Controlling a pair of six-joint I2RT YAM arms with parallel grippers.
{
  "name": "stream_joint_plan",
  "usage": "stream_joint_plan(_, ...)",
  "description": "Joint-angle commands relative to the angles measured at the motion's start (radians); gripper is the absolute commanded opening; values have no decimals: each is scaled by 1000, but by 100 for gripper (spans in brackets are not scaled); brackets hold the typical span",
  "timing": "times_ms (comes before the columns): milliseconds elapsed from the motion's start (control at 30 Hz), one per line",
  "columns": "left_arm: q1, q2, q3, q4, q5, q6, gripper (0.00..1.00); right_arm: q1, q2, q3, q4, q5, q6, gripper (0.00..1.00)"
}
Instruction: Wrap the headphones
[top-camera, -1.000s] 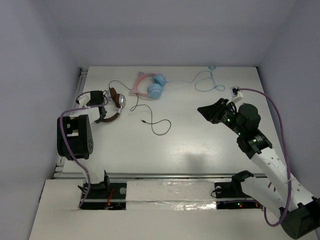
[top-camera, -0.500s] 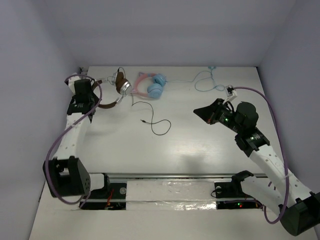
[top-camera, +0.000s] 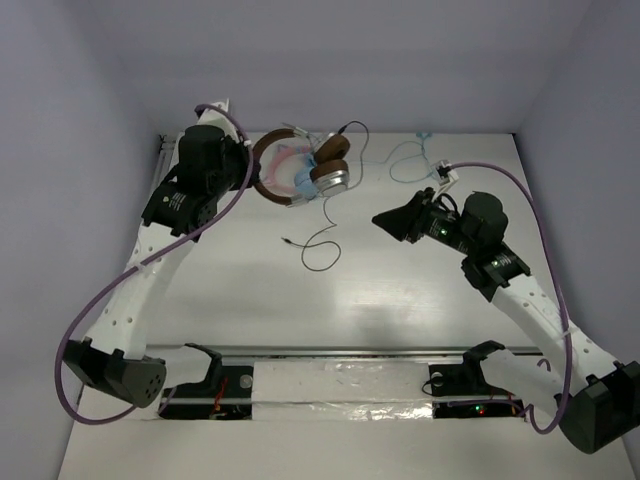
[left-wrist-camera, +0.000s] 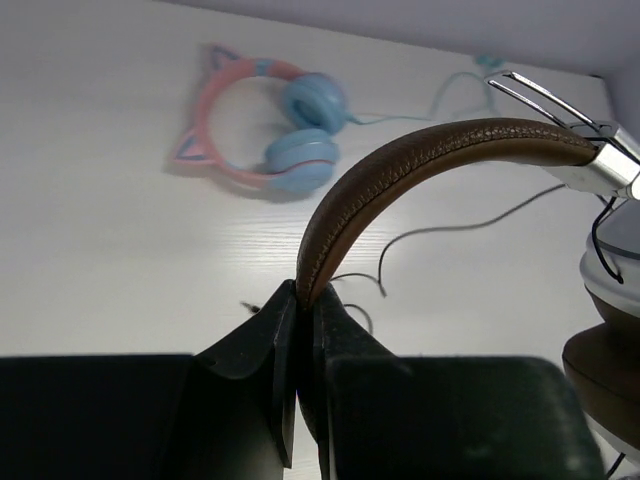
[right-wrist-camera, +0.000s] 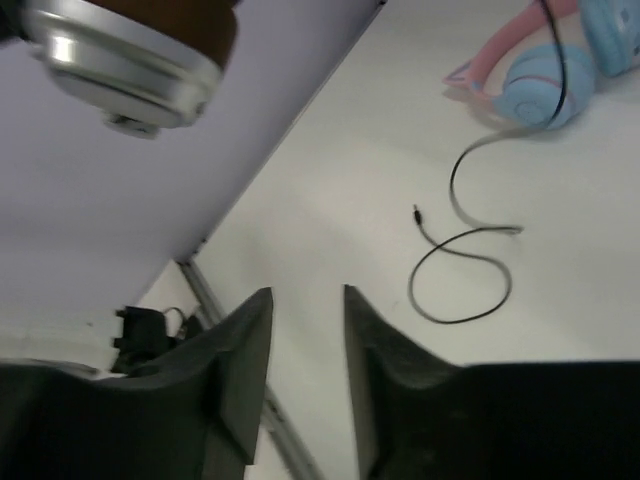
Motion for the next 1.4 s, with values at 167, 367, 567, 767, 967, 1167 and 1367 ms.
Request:
stream_joint_plan(167,-156,13,214,45,106,-5,0,5,2,21,59,134,-139,66)
stream_joint_plan(367,-199,39,237,77,153,-12,0,5,-14,-23,89,215,-128,68)
stream_joint_plan(567,-222,44,286,77,175,-14,0,5,6,-80,187,254,-110,67)
stream_joint_plan(767,-222,63,321,93,167,-22,0,5,51,-135,331,208,-69,56)
stream_joint_plan(967,-222,146,424,105,190,-51,0,5,133,-158,457,172,-53,55)
stream_joint_plan(1167,-213,205,529,100,215,-91,0,5,236,-160,580,142,-27,55)
stream_joint_plan(1367,-175,214,555,126,230,-143,0,5,304,-200,683,130,17,56)
